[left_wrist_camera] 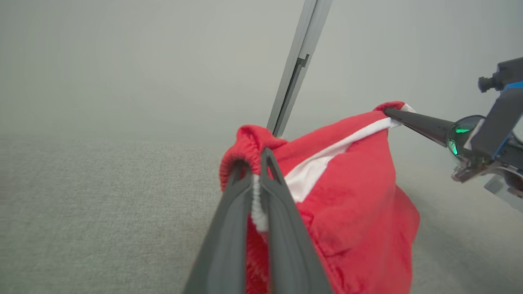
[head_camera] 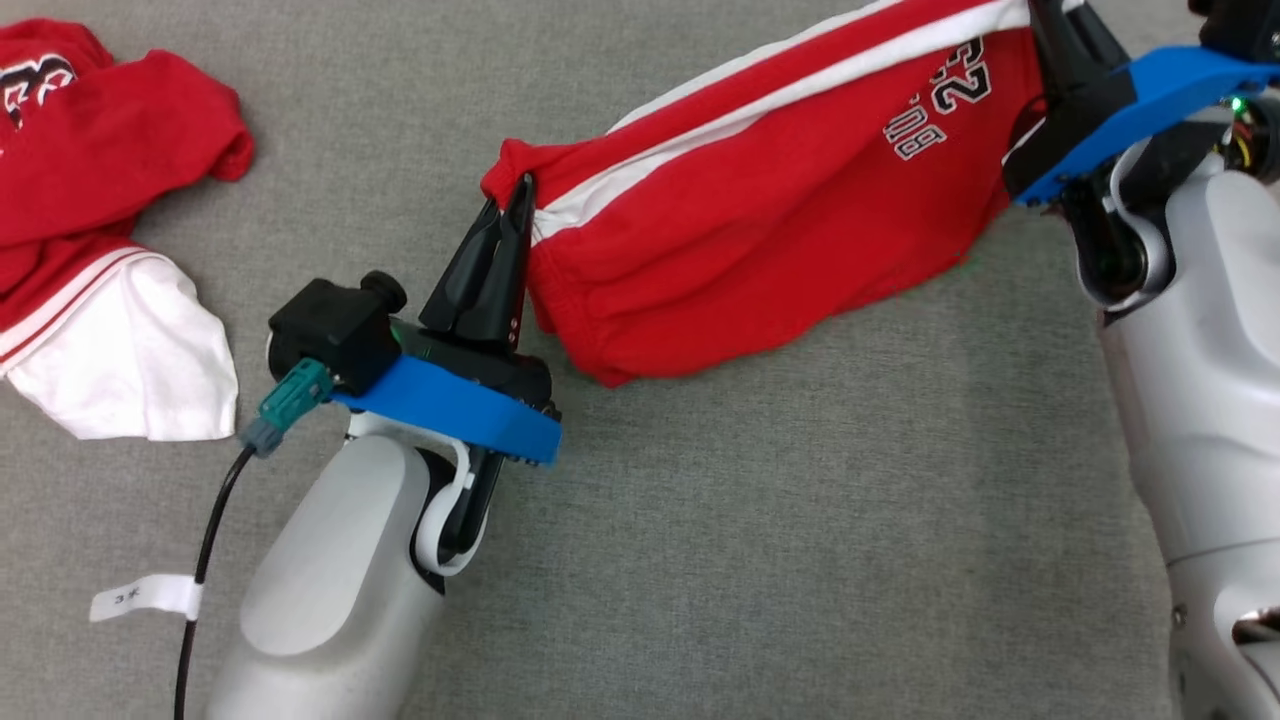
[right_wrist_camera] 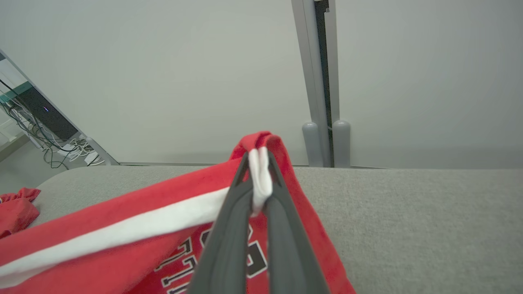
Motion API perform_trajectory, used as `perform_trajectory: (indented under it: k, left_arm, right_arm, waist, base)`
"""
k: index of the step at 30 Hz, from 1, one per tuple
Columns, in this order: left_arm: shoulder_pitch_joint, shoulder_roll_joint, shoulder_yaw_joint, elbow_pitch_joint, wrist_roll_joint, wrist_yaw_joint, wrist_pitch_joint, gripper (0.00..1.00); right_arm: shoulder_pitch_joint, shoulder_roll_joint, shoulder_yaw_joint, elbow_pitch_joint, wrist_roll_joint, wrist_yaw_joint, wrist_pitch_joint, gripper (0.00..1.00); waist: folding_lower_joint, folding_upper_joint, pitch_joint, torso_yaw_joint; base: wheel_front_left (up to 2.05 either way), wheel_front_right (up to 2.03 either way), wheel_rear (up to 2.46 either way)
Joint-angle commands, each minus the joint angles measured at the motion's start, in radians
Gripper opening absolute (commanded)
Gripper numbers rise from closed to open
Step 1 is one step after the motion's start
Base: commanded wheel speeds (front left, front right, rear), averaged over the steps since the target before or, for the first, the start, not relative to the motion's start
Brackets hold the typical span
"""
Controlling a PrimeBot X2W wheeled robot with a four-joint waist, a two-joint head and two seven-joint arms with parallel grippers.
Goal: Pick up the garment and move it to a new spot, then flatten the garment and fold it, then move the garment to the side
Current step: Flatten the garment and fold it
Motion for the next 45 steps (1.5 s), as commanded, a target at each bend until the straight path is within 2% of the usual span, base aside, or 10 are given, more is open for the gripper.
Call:
perform_trajectory:
  k: [1,6,12,13,14,15,16,24,31,45]
  left_arm:
    - [-0.044,-0.011,-0.002,0.026,0.003,-0.008,-0.004,0.0]
    - [-0.121,-0.037,-0.033,0.084,-0.017,-0.009,-0.004,0.0]
    - [-0.174,-0.052,-0.057,0.138,-0.036,-0.009,-0.004,0.0]
    - [-0.178,-0.054,-0.059,0.149,-0.041,-0.009,-0.004,0.0]
    - [-0.184,-0.055,-0.06,0.155,-0.042,-0.009,-0.004,0.28]
    - [-0.187,-0.056,-0.059,0.161,-0.04,-0.009,-0.004,0.95]
    - [-0.184,-0.056,-0.058,0.172,-0.037,-0.009,-0.004,1.0]
    - [-0.097,-0.048,-0.043,0.137,0.033,-0.006,-0.004,1.0]
    - [0.019,-0.036,0.006,0.065,0.079,-0.007,-0.004,1.0]
    - [0.21,-0.046,0.283,-0.125,0.207,0.037,-0.004,1.0]
  right_arm:
    - [-0.063,-0.007,-0.006,0.051,-0.022,0.001,-0.014,0.0]
    - [-0.175,-0.008,-0.017,0.191,-0.07,0.001,-0.029,0.0]
    - [-0.255,0.008,-0.02,0.328,-0.11,0.001,-0.055,0.0]
    - [-0.264,0.008,-0.02,0.348,-0.116,0.001,-0.06,0.15]
    - [-0.271,0.009,-0.019,0.368,-0.119,0.001,-0.059,0.83]
    - [-0.276,0.011,-0.018,0.382,-0.12,0.001,-0.066,1.0]
    - [-0.28,0.011,-0.016,0.395,-0.119,0.001,-0.073,1.0]
    - [-0.227,-0.033,0.06,0.455,-0.136,0.001,-0.131,1.0]
    - [-0.18,-0.091,0.101,0.493,-0.122,0.001,-0.128,1.0]
    - [-0.107,-0.155,0.117,0.542,-0.078,0.001,-0.094,1.0]
  waist:
    - [-0.0002,0.0,0.043,0.039]
    - [-0.0002,0.0,0.087,0.071]
    - [-0.0002,0.0,0.11,0.076]
    - [-0.0002,0.0,0.111,0.075]
    - [-0.0002,0.0,0.11,0.073]
    - [-0.0002,0.0,0.109,0.072]
    - [-0.0002,0.0,0.106,0.07]
    - [-0.0002,0.0,0.052,0.064]
    - [-0.0002,0.0,0.012,0.075]
    - [-0.0002,0.0,-0.021,0.125]
  base:
    - [0.0,0.0,0.0]
    - [0.0,0.0,0.0]
    - [0.0,0.0,0.0]
    - [0.0,0.0,0.0]
    - [0.0,0.0,0.0]
    - [0.0,0.0,0.0]
    - [0.0,0.0,0.0]
    - [0.0,0.0,0.0]
    - [0.0,0.0,0.0]
    - [0.0,0.0,0.0]
